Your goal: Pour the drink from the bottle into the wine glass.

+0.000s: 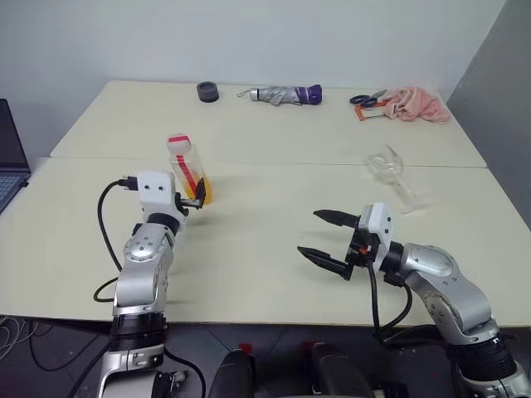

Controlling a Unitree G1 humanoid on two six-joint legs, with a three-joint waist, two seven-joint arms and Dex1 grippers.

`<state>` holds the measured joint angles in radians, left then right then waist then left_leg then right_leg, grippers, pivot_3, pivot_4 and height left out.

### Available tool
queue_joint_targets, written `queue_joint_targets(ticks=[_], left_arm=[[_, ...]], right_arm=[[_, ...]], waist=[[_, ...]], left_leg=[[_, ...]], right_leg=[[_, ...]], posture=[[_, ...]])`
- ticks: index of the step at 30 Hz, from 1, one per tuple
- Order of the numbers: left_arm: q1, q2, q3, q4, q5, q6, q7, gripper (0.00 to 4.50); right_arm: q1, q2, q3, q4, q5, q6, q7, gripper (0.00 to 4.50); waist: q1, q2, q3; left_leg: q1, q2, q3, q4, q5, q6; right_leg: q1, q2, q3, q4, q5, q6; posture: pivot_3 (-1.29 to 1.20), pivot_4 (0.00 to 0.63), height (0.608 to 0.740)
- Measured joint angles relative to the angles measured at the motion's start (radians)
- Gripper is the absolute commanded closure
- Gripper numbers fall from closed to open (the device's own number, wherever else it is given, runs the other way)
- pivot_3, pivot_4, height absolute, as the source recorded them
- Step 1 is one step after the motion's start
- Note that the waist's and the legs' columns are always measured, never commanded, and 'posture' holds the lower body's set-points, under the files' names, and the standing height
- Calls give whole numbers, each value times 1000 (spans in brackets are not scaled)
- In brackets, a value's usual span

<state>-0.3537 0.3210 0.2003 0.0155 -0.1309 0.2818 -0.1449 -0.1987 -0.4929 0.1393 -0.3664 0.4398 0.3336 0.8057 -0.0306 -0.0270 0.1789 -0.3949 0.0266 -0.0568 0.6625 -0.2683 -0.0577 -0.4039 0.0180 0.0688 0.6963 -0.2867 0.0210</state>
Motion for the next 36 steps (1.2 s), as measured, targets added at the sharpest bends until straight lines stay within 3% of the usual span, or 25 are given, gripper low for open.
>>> queue_joint_targets(ticks=[14,36], left_arm=[[-144,-34,-14,100,13,-13,16,41],[-203,-52,-15,147,16,23,77,41]], right_arm=[[-42,28,1,0,-19,6,-2,0],[-95,61,-1,1,14,26,-1,0]], waist=[[0,0,0],[0,0,0]], left_leg=[[-1,0,-1,0,0,0],[-1,0,-1,0,0,0]], right_leg=[[0,-1,-1,0,0,0],[0,-1,-2,0,0,0]], posture=[[0,150,740],[0,150,740]])
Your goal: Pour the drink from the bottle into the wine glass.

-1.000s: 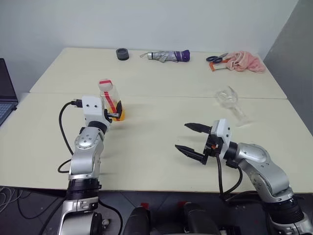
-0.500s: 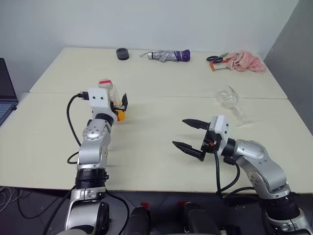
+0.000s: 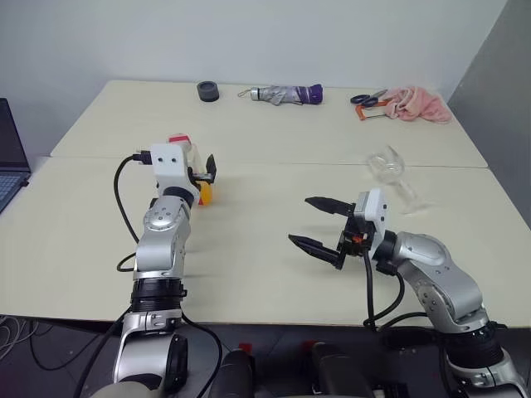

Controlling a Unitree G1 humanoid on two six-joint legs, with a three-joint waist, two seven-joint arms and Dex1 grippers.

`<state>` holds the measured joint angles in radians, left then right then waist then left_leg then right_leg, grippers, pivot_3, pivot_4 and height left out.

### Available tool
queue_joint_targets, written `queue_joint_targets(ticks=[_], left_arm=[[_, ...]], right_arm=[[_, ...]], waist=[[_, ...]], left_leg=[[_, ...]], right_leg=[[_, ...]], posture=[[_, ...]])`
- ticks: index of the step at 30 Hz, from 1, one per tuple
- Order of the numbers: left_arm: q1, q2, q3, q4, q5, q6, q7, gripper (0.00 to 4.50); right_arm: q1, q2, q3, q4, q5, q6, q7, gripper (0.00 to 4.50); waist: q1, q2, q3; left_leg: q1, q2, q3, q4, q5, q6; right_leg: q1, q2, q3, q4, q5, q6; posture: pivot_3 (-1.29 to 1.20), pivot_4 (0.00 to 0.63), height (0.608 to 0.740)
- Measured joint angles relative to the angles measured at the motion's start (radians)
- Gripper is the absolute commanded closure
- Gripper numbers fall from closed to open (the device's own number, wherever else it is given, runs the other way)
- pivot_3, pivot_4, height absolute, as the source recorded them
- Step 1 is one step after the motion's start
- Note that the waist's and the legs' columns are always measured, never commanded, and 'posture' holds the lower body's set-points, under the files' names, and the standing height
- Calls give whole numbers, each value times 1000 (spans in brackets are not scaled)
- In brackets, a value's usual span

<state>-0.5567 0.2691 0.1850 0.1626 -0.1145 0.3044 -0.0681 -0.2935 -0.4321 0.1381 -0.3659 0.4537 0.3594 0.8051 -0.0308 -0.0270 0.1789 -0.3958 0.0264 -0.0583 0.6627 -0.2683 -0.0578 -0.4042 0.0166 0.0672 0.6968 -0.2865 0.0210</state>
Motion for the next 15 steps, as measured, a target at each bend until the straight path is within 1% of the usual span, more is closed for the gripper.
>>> queue_joint_targets(ticks=[15], left_arm=[[-1,0,-1,8,1,22,11,41]], right_arm=[[-14,8,4,2,-3,-1,1,0]], waist=[[0,0,0]], left_leg=[[0,0,-1,0,0,0]], right_leg=[[0,0,-1,0,0,0]], posture=[[0,150,740]])
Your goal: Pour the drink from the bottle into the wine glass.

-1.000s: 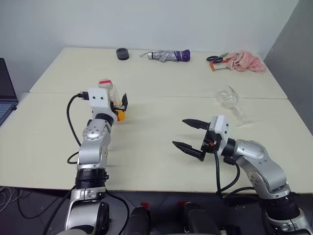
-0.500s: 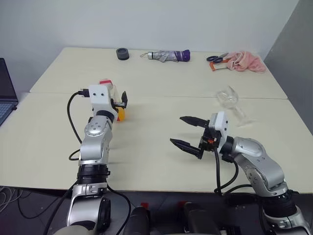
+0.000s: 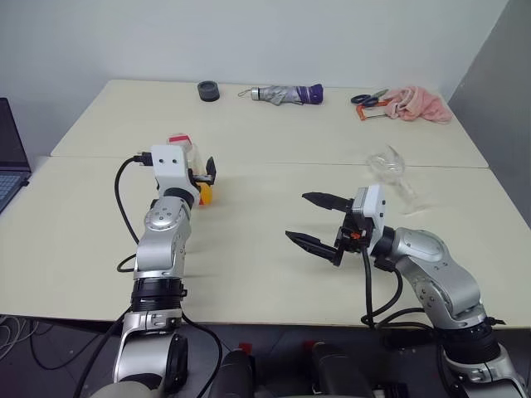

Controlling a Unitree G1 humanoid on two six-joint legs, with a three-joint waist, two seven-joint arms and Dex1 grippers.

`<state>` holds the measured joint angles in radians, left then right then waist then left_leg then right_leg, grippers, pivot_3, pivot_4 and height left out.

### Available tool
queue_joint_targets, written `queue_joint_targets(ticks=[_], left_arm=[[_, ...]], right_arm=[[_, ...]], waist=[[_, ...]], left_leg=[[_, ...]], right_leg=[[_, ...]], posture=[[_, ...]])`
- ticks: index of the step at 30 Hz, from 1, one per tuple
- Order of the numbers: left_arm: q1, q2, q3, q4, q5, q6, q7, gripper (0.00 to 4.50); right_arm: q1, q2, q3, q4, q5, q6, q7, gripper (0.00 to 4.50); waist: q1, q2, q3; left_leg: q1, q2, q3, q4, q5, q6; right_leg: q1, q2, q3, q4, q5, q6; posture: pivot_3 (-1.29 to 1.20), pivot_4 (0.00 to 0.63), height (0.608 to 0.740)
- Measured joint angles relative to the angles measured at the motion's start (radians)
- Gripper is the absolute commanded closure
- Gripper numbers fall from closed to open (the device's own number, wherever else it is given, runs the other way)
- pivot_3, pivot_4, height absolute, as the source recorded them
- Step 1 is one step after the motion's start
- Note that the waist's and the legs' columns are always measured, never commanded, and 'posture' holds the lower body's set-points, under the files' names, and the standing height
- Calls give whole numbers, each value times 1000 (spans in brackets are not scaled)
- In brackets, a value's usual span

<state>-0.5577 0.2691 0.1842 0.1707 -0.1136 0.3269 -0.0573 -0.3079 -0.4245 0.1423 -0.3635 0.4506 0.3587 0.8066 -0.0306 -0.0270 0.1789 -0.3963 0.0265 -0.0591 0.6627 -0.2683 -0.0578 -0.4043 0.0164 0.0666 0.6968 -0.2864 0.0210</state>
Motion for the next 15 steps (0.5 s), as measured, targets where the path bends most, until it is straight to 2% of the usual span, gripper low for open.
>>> queue_joint_targets(ticks=[4,9,11,15], left_arm=[[-11,0,-1,0,1,2,1,917],[-22,1,-4,0,11,2,2,2545],[-21,1,-5,1,16,1,2,2686],[-21,2,-10,2,23,-4,0,2686]], right_arm=[[0,0,0,8,-1,0,0,0],[1,0,1,13,-1,0,0,0],[1,0,1,13,-1,0,0,0],[1,0,1,14,-4,-1,0,0]], waist=[[0,0,0],[0,0,0],[0,0,0],[0,0,0]], left_leg=[[0,0,0,0,0,0],[0,0,0,0,0,0],[0,0,0,0,0,0],[0,0,0,0,0,0]], right_leg=[[0,0,0,0,0,0],[0,0,0,0,0,0],[0,0,0,0,0,0],[0,0,0,0,0,0]], posture=[[0,150,740],[0,150,740],[0,150,740],[0,150,740]])
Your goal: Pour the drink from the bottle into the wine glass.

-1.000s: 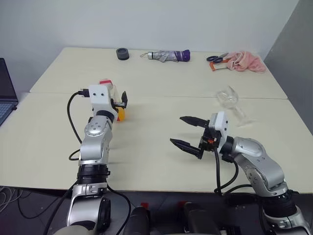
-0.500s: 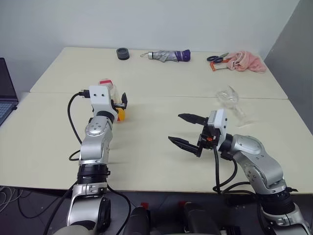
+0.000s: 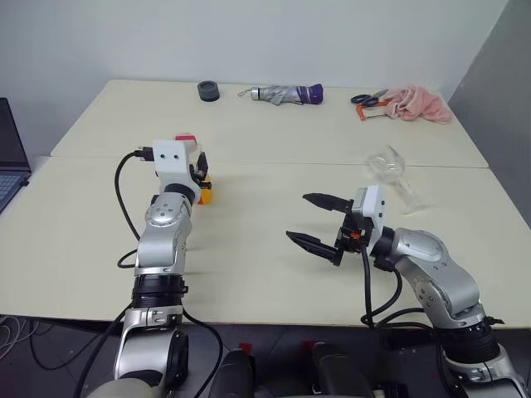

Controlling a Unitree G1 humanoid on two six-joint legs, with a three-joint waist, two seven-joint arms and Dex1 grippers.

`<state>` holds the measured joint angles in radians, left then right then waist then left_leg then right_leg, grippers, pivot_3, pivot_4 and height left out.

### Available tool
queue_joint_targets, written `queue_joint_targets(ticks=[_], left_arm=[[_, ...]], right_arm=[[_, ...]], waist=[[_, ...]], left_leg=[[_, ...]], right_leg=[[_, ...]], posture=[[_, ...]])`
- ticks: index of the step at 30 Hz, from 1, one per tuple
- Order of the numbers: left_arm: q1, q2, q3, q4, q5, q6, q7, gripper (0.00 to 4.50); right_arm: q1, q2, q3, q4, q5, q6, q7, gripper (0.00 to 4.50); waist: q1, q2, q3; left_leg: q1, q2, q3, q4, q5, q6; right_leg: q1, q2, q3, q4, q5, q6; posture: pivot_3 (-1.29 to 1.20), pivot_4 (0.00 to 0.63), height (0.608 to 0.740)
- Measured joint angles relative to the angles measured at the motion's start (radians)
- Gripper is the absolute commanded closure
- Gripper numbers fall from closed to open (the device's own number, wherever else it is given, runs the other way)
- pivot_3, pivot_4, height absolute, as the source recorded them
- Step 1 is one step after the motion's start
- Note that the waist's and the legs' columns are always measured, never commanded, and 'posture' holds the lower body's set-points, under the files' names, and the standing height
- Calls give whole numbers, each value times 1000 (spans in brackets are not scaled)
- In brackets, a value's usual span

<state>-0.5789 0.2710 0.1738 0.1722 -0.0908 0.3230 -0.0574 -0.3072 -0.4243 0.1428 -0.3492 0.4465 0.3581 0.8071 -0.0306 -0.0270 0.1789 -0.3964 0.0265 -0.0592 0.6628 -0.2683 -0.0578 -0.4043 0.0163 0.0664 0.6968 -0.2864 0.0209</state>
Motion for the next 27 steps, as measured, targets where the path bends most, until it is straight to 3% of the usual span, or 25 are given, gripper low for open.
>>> queue_joint_targets(ticks=[15,27], left_arm=[[76,43,-49,-110,-28,18,-177,2686],[114,97,-151,-173,-231,45,-619,2697]], right_arm=[[19,-5,-4,4,-40,-23,-5,0],[97,-37,-48,-5,-112,-23,-104,0]], waist=[[1,0,0],[-2,0,0]], left_leg=[[0,0,0,0,0,0],[0,0,1,0,0,0]], right_leg=[[0,0,0,0,0,0],[0,1,0,0,0,0]], posture=[[0,150,740],[0,150,740]])
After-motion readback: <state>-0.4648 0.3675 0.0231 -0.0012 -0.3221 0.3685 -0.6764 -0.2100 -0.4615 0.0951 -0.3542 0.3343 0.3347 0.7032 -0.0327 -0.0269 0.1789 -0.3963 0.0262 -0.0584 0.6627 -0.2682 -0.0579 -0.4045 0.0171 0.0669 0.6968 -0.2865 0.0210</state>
